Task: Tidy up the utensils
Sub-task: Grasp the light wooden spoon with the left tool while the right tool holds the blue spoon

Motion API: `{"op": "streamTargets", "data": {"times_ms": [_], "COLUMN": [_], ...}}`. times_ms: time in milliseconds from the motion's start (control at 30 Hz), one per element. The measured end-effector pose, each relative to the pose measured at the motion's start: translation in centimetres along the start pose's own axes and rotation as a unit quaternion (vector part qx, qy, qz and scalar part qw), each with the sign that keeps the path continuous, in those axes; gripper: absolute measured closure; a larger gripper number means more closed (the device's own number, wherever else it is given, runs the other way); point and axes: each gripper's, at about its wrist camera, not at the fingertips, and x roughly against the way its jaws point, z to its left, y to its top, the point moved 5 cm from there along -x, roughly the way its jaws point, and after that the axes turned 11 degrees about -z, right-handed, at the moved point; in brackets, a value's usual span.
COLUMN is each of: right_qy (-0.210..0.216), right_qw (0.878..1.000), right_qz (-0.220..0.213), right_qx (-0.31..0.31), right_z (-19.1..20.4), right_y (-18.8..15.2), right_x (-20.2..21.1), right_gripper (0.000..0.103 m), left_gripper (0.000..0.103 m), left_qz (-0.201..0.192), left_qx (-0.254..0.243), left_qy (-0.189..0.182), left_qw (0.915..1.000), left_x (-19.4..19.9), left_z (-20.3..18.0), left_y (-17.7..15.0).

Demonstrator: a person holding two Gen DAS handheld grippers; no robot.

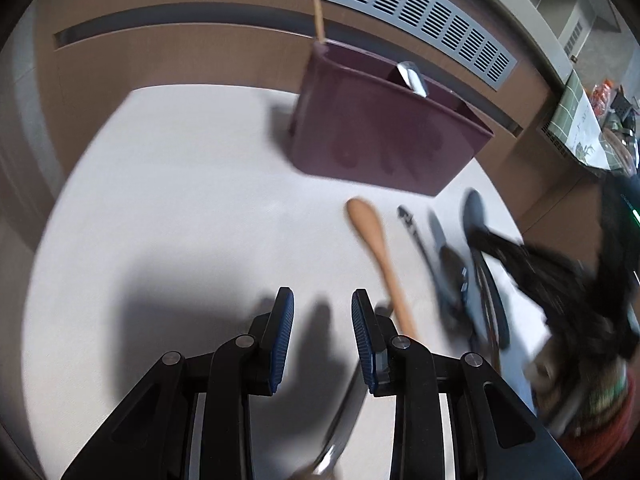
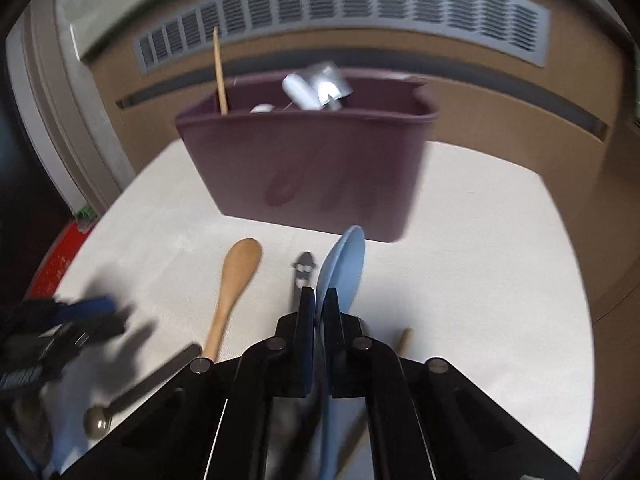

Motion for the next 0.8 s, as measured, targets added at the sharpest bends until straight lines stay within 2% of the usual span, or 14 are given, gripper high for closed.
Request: {"op": "streamTargets", "data": {"times_ms": [233, 367, 500, 567, 800], "right_qy": [0.002, -0.01, -0.012, -0.012, -0.013], "right_qw": [0.999, 0.998, 0.998, 0.998, 0.998], "right_qz": [-0.021, -0.025, -0.027, -0.028, -0.029], "right_qx": [-0.043, -0.051, -0.057, -0.06, -0.061], "right_z": [-4.8, -6.4, -7.0, -7.2, -6.6], "right_y": [-1.4, -2.3, -3.1, -3.4, -3.6], "right_x": [4.0, 5.0, 5.3, 5.5, 5.5], "right_gripper": [0.1, 0.099, 0.099, 0.099, 0.098], "left_gripper": [0.072, 0.072, 0.071, 0.071, 0.071], "left_qz": [0.031, 0.039, 0.047, 0.046, 0.045], "left_qx": [0.001, -0.046, -0.125, -0.146, -0.156], "left_qy": [0.035, 0.043, 0.042, 0.047, 0.062], "left_qw": [0.9989, 0.9972, 0.9902, 0.9872, 0.9848], "left_x": [-6.5, -8.6, -9.2, -9.0, -8.7], "left_z": [-2.3, -4.6, -7.2, -7.7, -7.7], "left_y": [2.9, 3.6, 3.0, 2.5, 2.5]}}
